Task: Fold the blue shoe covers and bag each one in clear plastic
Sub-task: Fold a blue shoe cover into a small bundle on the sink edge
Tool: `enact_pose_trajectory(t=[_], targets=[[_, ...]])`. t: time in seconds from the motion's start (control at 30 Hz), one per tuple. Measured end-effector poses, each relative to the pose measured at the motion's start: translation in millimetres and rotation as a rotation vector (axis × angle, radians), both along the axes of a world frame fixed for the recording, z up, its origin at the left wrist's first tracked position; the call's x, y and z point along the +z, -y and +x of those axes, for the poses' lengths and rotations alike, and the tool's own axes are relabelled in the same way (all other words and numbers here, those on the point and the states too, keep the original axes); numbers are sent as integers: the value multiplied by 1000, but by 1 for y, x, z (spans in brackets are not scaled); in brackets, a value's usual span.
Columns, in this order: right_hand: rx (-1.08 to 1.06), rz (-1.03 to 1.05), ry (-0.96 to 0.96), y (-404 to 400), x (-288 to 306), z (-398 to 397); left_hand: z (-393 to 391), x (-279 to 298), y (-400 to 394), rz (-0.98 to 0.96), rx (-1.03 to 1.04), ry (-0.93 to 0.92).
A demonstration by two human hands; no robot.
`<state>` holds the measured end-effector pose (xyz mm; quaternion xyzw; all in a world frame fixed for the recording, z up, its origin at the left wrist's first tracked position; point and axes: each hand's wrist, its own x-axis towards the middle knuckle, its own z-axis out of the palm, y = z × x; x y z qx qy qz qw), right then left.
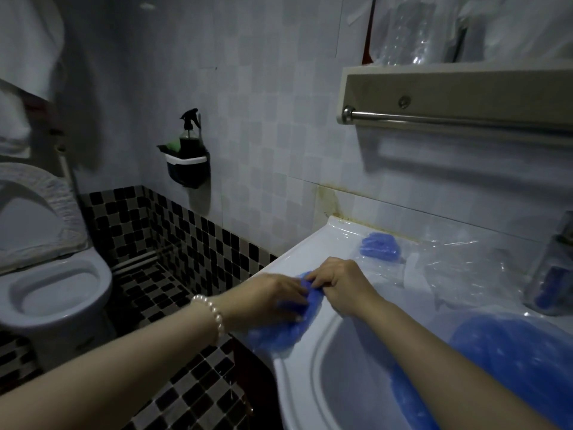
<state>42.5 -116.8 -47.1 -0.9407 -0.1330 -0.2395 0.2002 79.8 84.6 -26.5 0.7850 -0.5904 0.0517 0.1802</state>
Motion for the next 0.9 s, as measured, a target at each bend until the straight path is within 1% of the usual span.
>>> enact_pose_trajectory(t=[0.07, 0.17, 0.23, 0.33, 0.4, 0.43, 0.53, 0.6, 0.67, 0.77, 0.83, 0.9], targets=[[-125, 144, -69, -1, 5, 0, 1, -9, 1, 30, 4, -67], [-167, 261, -195, -4, 15, 8, -2, -12, 9, 123, 100, -55], [-163, 237, -271, -7, 21, 12, -8, -10, 16, 215, 180, -56], [-150, 46, -339, -8, 21, 17, -13, -10, 22, 335, 250, -34], [-166, -56, -258, -6, 19, 13, -12, -13, 23, 405, 274, -14], [-172, -24, -179, -6, 19, 8, -11, -13, 22, 432, 281, -12], [-119, 239, 52, -8, 19, -20, -10, -14, 22, 467, 284, -29], [-8, 262, 120, -12, 16, -44, -10, -15, 22, 468, 273, -41], [117, 194, 92, -18, 9, -67, -10, -15, 21, 447, 263, -44], [232, -10, -14, -24, -17, -89, -10, -15, 21, 453, 273, -44], [258, -6, -85, -27, -34, -95, -10, -13, 20, 464, 272, -59], [250, -2, -76, -28, -41, -96, -7, -8, 20, 507, 254, -96]])
